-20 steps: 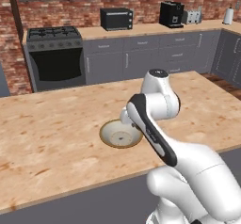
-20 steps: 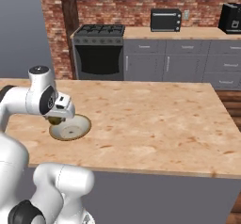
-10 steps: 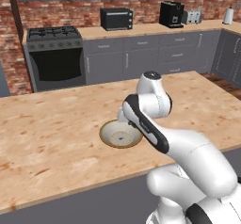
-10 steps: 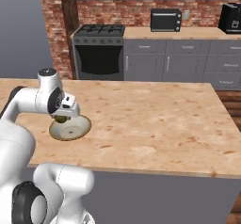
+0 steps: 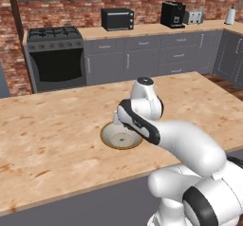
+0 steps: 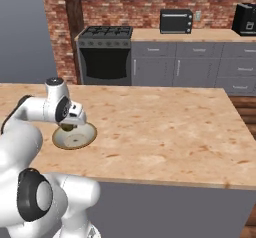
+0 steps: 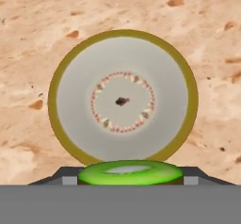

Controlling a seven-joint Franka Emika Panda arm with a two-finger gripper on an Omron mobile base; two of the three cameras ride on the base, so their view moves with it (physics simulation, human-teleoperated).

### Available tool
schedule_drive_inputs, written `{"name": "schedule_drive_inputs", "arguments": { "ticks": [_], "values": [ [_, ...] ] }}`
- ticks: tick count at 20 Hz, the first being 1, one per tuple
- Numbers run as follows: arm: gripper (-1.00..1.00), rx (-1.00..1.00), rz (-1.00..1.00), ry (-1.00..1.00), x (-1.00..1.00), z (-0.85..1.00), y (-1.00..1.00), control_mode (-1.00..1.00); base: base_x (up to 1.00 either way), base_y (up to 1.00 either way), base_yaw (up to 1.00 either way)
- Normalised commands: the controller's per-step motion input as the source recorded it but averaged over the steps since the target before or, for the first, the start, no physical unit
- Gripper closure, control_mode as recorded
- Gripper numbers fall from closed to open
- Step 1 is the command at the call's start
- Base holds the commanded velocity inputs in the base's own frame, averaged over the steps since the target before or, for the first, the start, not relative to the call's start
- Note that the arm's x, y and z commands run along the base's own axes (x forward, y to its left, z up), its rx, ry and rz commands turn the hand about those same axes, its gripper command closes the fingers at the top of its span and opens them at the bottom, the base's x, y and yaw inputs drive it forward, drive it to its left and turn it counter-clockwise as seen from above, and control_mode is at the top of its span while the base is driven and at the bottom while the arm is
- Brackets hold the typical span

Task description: Retrieve the kiwi and pear from the fridge and place them into the bowl on the dining table.

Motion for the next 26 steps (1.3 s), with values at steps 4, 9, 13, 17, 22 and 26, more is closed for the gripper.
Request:
{"name": "schedule_drive_inputs", "arguments": {
  "ticks": [4, 9, 13, 17, 22, 26],
  "values": [
    [1.0, 0.0, 0.0, 0.0, 0.32, -0.37, 0.07, -1.0, 0.0, 0.0, 0.0],
    [1.0, 0.0, 0.0, 0.0, 0.21, -0.36, 0.06, -1.0, 0.0, 0.0, 0.0],
    [1.0, 0.0, 0.0, 0.0, 0.22, -0.34, 0.05, -1.0, 0.0, 0.0, 0.0],
    [1.0, 0.0, 0.0, 0.0, 0.23, -0.29, 0.06, -1.0, 0.0, 0.0, 0.0],
    [1.0, 0.0, 0.0, 0.0, 0.23, -0.28, 0.09, -1.0, 0.0, 0.0, 0.0],
    [1.0, 0.0, 0.0, 0.0, 0.25, -0.31, 0.13, -1.0, 0.0, 0.0, 0.0]
  ]
}}
